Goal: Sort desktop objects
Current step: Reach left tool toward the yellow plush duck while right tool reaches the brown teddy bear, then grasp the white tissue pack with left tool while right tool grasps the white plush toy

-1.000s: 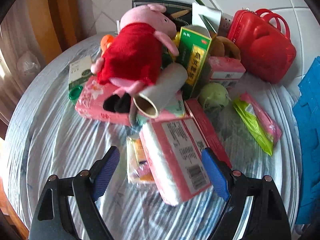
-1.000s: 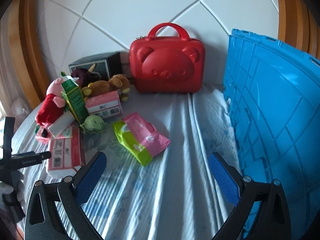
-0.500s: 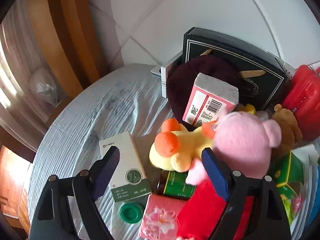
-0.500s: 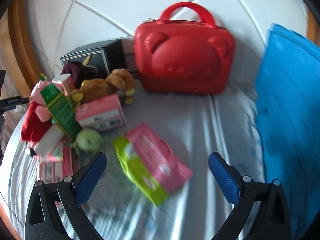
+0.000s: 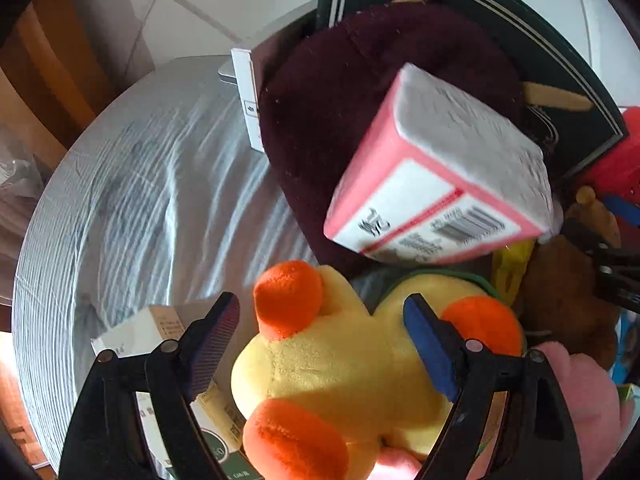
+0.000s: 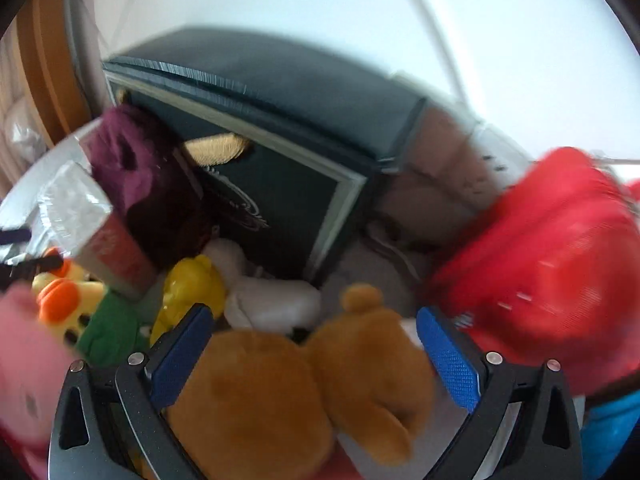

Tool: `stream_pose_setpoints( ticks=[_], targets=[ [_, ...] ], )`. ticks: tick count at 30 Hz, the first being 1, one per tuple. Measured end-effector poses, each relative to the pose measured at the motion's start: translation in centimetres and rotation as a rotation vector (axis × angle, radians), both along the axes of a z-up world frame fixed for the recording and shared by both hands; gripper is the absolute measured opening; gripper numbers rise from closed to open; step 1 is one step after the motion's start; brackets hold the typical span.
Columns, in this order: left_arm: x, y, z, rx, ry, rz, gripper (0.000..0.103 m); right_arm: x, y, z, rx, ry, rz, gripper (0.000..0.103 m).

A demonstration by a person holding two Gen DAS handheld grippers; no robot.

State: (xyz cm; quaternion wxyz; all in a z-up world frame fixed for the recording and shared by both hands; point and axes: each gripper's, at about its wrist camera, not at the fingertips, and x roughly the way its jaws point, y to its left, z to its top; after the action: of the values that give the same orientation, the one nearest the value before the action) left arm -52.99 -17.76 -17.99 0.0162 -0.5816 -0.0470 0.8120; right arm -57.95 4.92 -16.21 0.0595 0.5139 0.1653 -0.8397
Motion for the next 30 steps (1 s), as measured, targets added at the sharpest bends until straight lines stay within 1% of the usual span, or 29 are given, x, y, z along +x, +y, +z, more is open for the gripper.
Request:
stream_pose_setpoints(
  ticks=[1,2,3,4,5,6,9,10,12,13,14,16,17,18,19,21,23,26,28,29,30],
  targets=[
    [0.9,0.2,0.1,0.000,0.013,-0.010,0.085,-0.1,-0.3,-1.3,0.034,-0.034,0.007,0.103],
    [1.9,0.3,0.3,0.005,0.015,-0.025,0.085,0.5,-0.8,-2.7,0.098,-0.042,0.031,0.103],
    [3.0,0.4,0.6,0.015,0.016,-0.044,0.085,1.4,-1.0,-3.2,0.131,-0.023,0.055,0.103],
    [3.9,0.7,0.7,0.010,0.017,-0.064,0.085,3.0,-0.7,-3.0,0.142,0.006,0.063,0.103],
    [5.1,1.1,0.9,-0.006,0.020,-0.089,0.085,4.0,-0.3,-2.7,0.135,0.001,0.056,0.103],
    [6.3,1.5,1.1,-0.019,0.024,-0.114,0.085,5.3,0.3,-2.5,0.127,-0.024,0.057,0.103],
    [9.5,2.5,1.7,-0.022,0.008,-0.165,0.085,8.5,1.7,-1.8,0.129,-0.073,0.087,0.103],
    [10.6,3.0,1.7,-0.018,-0.009,-0.195,0.084,9.7,2.0,-1.6,0.133,-0.097,0.102,0.103],
    [11.9,4.0,1.0,-0.005,-0.091,-0.270,0.084,12.3,2.8,-1.1,0.122,-0.138,0.127,0.103],
    [12.6,4.3,0.7,-0.015,-0.106,-0.288,0.084,13.1,3.1,-1.0,0.117,-0.147,0.130,0.103],
    [13.3,4.7,0.7,-0.046,-0.096,-0.305,0.084,14.0,3.7,-0.8,0.096,-0.158,0.123,0.103],
    [13.9,4.8,1.8,-0.099,-0.028,-0.304,0.084,14.9,4.9,-0.7,0.027,-0.203,0.102,0.103],
    [13.8,4.7,2.6,-0.107,0.003,-0.291,0.084,15.0,5.5,-0.9,-0.011,-0.235,0.089,0.103],
    [13.5,4.4,3.8,-0.109,0.052,-0.264,0.084,15.3,6.0,-1.4,-0.045,-0.273,0.079,0.103],
    [12.9,4.0,4.6,-0.114,0.089,-0.242,0.084,15.4,5.7,-1.6,-0.055,-0.277,0.076,0.103],
    [11.6,3.9,6.7,-0.129,0.188,-0.210,0.084,15.7,6.0,-1.3,-0.080,-0.263,0.065,0.103],
    [9.4,4.4,7.8,-0.129,0.253,-0.191,0.084,15.9,5.9,-0.7,-0.111,-0.229,0.046,0.103],
    [6.6,5.9,7.8,-0.090,0.285,-0.184,0.084,15.4,6.1,1.6,-0.146,-0.121,0.011,0.103],
    [4.3,7.5,7.7,-0.100,0.299,-0.190,0.084,14.5,6.3,2.9,-0.163,-0.061,-0.017,0.103],
    [3.0,8.4,7.2,-0.130,0.300,-0.191,0.084,14.0,6.4,3.4,-0.177,-0.043,-0.031,0.103],
    [1.8,8.9,6.2,-0.187,0.290,-0.180,0.084,13.0,6.6,3.6,-0.191,-0.034,-0.042,0.103]
  ],
)
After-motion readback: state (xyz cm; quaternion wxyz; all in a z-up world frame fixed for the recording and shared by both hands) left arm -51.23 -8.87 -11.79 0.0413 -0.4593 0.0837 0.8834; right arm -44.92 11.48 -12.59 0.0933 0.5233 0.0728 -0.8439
